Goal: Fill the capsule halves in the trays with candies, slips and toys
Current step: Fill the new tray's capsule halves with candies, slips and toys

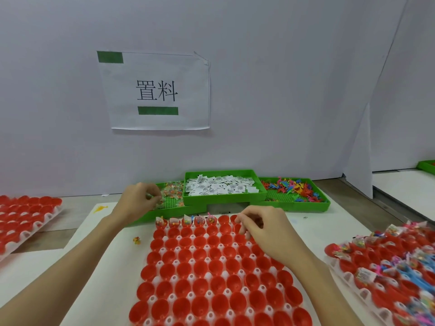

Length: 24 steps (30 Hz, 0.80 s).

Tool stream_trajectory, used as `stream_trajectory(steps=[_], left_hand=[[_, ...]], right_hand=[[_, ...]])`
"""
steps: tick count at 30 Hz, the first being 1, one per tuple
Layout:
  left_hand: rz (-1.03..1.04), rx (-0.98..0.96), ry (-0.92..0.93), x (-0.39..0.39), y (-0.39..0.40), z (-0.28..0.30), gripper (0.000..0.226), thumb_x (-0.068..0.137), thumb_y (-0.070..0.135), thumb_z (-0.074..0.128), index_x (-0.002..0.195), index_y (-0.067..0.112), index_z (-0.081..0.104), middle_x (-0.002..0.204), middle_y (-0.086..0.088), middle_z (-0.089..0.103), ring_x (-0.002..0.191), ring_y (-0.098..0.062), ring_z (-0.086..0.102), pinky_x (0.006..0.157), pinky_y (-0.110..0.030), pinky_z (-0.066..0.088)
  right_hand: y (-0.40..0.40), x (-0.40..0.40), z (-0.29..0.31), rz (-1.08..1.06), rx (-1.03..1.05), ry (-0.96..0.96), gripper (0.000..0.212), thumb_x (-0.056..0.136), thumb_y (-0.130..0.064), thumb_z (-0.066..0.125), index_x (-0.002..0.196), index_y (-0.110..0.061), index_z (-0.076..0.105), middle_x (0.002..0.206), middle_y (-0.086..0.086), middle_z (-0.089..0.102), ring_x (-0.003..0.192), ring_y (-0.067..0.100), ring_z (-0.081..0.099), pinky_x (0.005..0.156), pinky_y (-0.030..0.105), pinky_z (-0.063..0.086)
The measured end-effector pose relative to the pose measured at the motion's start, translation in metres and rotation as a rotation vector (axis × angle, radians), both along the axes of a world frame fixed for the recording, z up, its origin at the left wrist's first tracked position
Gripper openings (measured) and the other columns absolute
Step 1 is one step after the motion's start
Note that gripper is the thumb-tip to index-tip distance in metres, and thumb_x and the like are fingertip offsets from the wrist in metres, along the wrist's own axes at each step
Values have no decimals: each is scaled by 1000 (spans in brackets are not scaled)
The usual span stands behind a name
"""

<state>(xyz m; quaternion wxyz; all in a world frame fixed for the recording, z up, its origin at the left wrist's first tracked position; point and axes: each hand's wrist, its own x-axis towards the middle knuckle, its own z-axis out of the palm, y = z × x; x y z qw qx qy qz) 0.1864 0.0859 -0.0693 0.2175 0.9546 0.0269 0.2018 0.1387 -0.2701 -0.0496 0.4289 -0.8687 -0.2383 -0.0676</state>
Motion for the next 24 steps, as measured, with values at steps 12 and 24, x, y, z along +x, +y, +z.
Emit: stream_trajectory(steps=[12,24], left_hand=[[98,-481,-307,-51,-38,2,17,94,13,73,111,14,73,85,6,76,81,-11,72,70,-19,53],[-192,-793,-257,-158,-78,-10,33,94,3,68,113,29,76,98,-1,67,93,-18,73,79,-16,57]], right_hand=[[-3,0,2,-14,-26,8,23,102,-26,59,84,-26,73,71,-14,72,64,11,69,73,29,60],[11,-5,0,-16,-14,-43,17,101,-19,61,91,-24,74,74,-11,73,68,4,69,68,17,54]])
